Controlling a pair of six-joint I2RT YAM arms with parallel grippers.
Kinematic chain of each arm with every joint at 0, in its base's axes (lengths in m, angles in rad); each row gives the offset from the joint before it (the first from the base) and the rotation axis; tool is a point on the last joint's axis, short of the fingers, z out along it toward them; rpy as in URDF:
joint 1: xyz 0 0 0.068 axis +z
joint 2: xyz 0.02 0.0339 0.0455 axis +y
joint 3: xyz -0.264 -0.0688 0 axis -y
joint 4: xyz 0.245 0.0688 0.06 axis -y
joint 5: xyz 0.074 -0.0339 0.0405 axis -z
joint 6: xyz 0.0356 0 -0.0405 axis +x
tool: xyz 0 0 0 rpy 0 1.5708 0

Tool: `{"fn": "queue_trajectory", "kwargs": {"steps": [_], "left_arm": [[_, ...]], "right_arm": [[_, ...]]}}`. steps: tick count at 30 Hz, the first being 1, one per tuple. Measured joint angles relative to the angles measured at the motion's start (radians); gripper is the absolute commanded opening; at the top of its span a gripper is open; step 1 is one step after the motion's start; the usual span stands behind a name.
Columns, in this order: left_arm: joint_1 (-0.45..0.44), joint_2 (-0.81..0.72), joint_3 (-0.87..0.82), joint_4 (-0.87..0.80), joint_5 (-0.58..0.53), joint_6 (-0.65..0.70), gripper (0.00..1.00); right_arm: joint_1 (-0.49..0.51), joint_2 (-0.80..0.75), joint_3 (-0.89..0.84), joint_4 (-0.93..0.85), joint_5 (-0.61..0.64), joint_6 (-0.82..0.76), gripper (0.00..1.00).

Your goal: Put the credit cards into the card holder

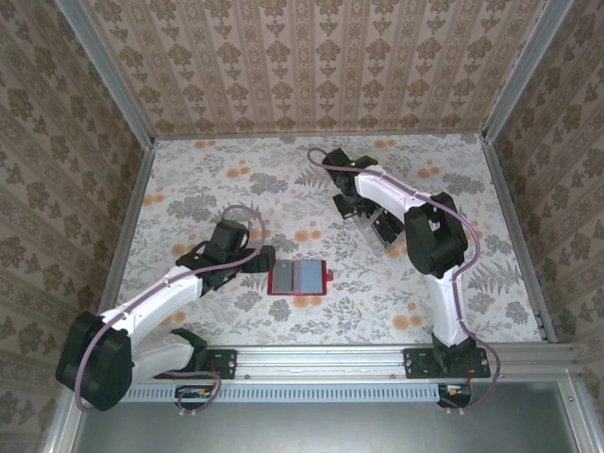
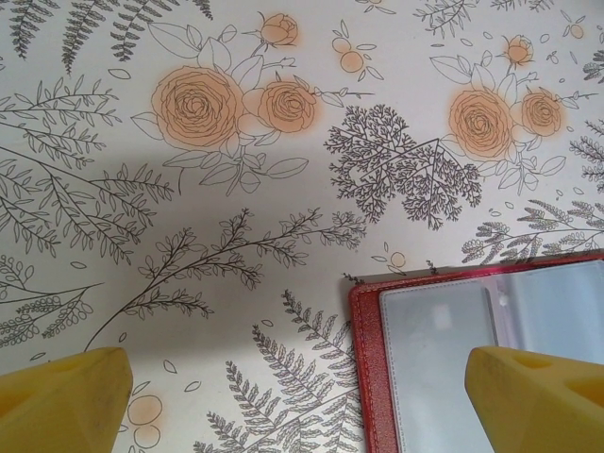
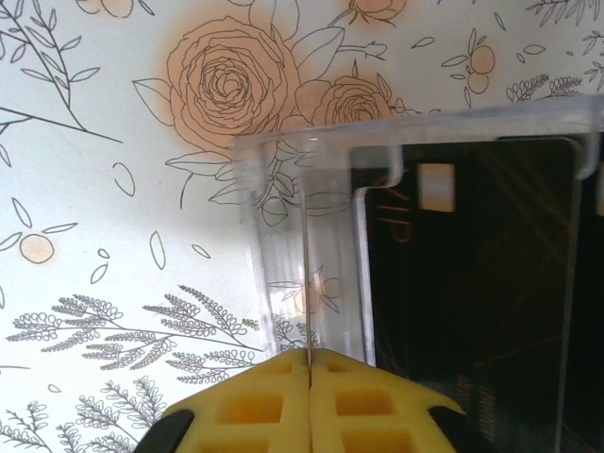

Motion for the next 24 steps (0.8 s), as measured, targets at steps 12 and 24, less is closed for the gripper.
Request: {"fn": "queue_trajectory", "kwargs": {"steps": [12,24], "left_arm": [[0.000,0.000,0.000,0.008,0.000,0.000,1.00],[0.001,-0.005,-0.019,0.000,-0.002,0.002,1.00]], "right_arm": [[-0.017,-0.005,0.018,-0.009,-0.053,-0.017,0.00],[0.018,-0.286,-0.045,0.053,-0.220,0.086,0.00]]}}
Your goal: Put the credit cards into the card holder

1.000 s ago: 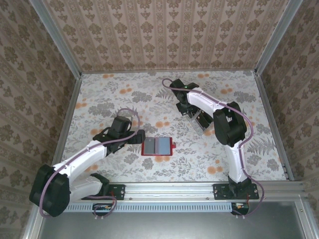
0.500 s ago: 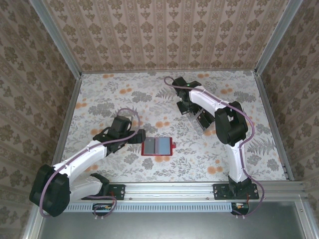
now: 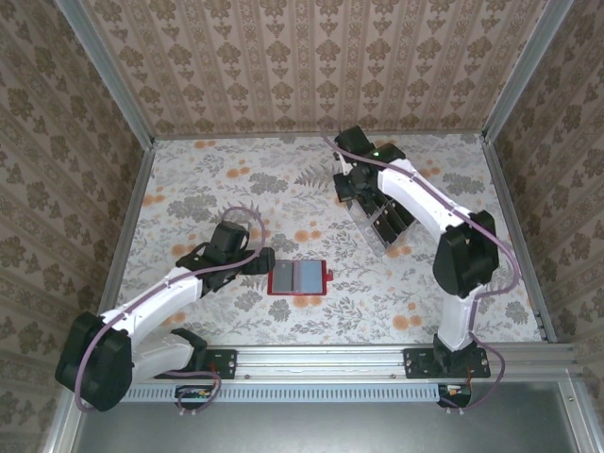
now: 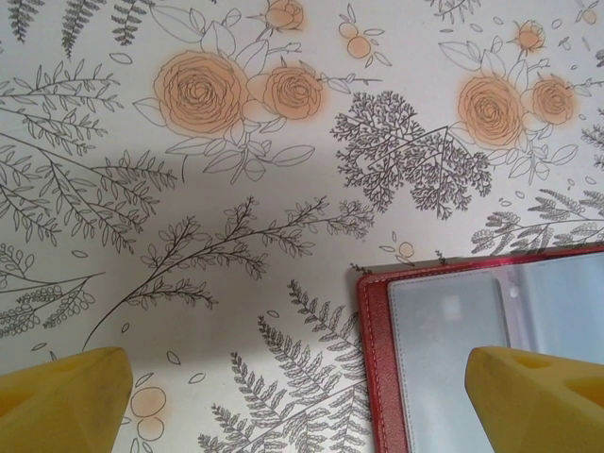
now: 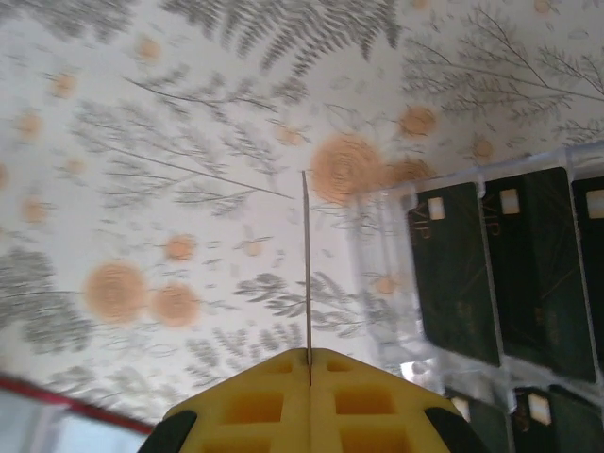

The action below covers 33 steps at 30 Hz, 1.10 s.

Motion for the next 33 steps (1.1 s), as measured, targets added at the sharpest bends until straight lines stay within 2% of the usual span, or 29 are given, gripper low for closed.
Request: {"fn": "queue_trajectory", "kwargs": {"steps": [6,12,16,24,33], "left_arm": [[0.000,-0.007,-0.031,-0.007,-0.008,0.000,1.00],[0.000,-0.008,-0.035,-0.011,-0.027,0.000,1.00],[0.000,-0.007,-0.036,-0.010,-0.032,0.000,1.00],[-0.002,0.015,-0.042,0.016,-0.032,0.000,1.00],[-0.002,0.024,-0.050,0.040,-0.032,0.000,1.00]], "right_arm": [[0.172,-0.158,-0.243,0.148,-0.051,0.170,0.00],[0.375,-0.192,-0.481,0.322,-0.043,0.381,0.00],[0.454,-0.201,-0.564,0.394,0.011,0.503,0.00],[0.507,-0.212,-0.626,0.496,0.111,0.689,0.00],[0.509,-0.167,-0.629,0.529,0.126,0.768,0.00]]}}
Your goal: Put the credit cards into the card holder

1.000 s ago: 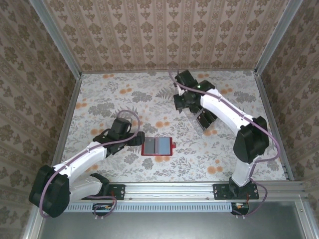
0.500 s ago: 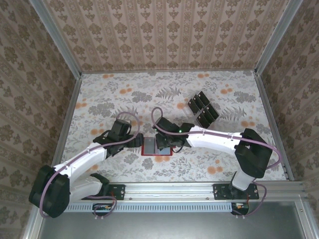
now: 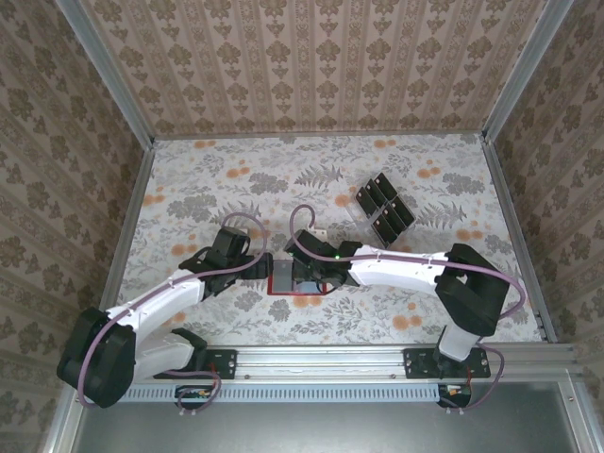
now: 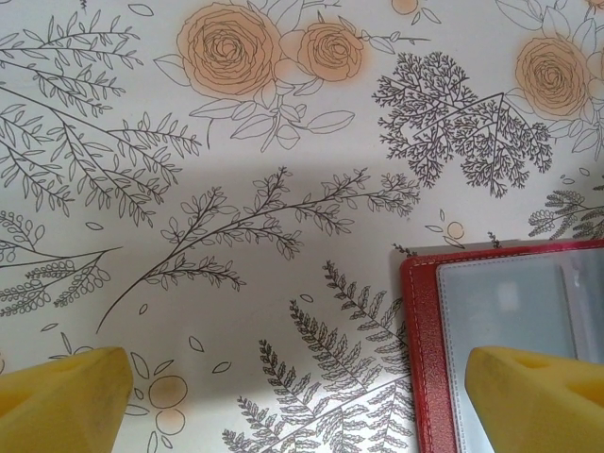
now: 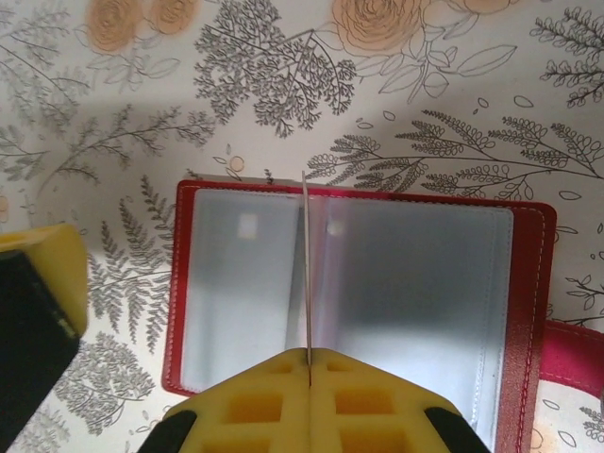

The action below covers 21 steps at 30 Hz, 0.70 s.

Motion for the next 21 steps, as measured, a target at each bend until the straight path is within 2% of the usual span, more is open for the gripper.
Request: {"fn": "queue_trajectory", "kwargs": {"steps": [9,21], "left_arm": [[0.000,0.000,0.000,0.003,0.005,0.001,1.00],[-0.016,0.000,0.000,0.004,0.029,0.001,1.00]], "right_arm": [[-0.010,0.033,-0.016,0.003,0.003,0.017,0.00],[-0.116,-0.008,-0.061,0.003,-0.017,-0.059,0.00]]}}
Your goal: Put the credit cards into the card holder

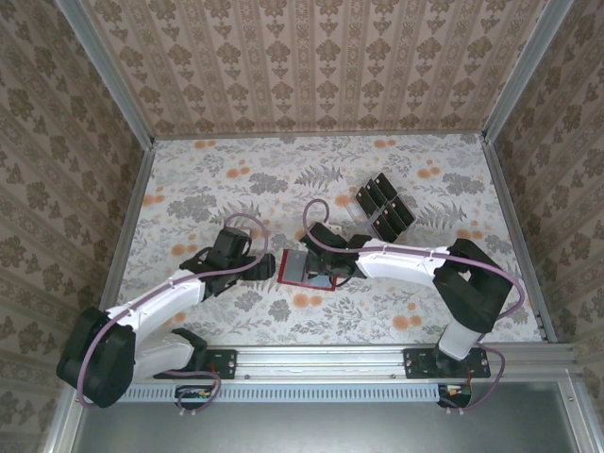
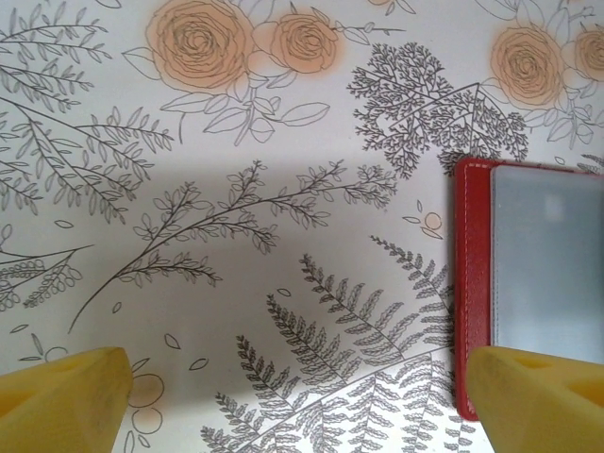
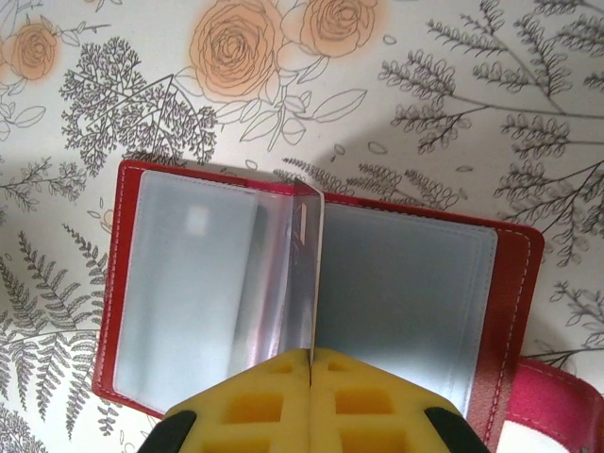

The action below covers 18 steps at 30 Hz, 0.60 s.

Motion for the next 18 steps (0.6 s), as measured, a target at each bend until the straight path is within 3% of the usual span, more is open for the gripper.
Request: {"fn": "queue_trajectory", "kwargs": {"steps": [18], "left_arm": [[-0.071,0.200,0.118,0.059,0.033,0.063,1.00]], "right_arm": [[-0.110,0.029,0.003,0.026,-0.198,-0.245,0.00]]}}
